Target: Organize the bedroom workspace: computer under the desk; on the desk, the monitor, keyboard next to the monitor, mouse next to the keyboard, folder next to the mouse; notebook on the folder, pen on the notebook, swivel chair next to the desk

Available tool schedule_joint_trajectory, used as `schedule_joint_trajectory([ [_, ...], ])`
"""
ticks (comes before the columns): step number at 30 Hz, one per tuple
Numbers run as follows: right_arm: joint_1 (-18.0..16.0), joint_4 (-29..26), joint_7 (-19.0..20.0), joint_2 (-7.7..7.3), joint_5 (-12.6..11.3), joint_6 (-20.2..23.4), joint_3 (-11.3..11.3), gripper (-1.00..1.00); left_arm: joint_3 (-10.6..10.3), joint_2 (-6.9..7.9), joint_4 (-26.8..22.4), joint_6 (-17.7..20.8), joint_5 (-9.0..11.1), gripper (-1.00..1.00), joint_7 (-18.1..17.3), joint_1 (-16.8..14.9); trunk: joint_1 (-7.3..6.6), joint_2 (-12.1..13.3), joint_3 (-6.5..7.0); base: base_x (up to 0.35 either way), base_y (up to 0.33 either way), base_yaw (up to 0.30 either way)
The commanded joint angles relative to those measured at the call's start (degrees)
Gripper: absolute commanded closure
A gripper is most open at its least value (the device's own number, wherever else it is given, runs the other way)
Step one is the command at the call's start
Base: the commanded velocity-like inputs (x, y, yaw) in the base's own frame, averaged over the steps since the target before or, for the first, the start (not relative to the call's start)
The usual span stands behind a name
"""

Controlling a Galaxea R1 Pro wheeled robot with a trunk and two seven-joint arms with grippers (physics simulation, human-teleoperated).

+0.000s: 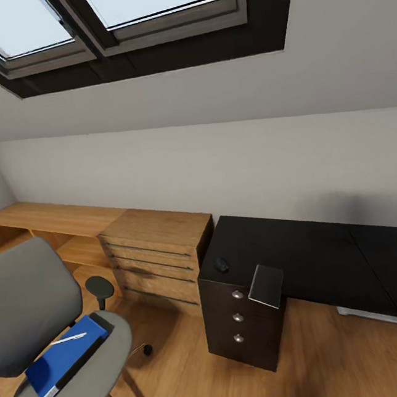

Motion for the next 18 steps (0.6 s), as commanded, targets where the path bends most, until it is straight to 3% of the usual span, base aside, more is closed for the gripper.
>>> schedule_joint_trajectory([
  [1,-0.03,0.07,0.25,-0.04,-0.6,-0.21,0.32,-1.0,0.34,0.49,1.34,-0.65,0.17,-1.0,-0.43,-0.06,0.0,-0.05,-0.07,0.002,0.0,0.275],
  [3,-0.04,0.11,0.25,-0.04,-0.55,-0.21,0.32,-1.0,0.34,1.82,5.71,-4.18,0.17,-1.0,-0.49,-0.03,0.0,-0.05,-0.07,0.001,0.0,0.275],
  [4,-0.04,0.12,0.25,-0.04,-0.53,-0.21,0.32,-1.0,0.34,2.82,9.34,-8.61,0.17,-1.0,-0.55,-0.04,0.0,-0.05,-0.07,0.0,0.0,0.275],
  [7,-0.03,0.13,0.25,0.02,-0.45,-0.21,0.38,-1.0,0.34,3.91,13.55,-15.04,0.2,-1.0,-0.77,-0.05,0.0,-0.05,-0.07,0.0,0.0,0.275],
  [18,-0.03,0.13,0.25,0.65,-0.35,-0.22,0.56,-1.0,0.37,4.12,14.61,-17.11,0.22,-1.0,-1.77,-0.05,0.0,-0.05,-0.24,0.0,0.0,0.275],
])
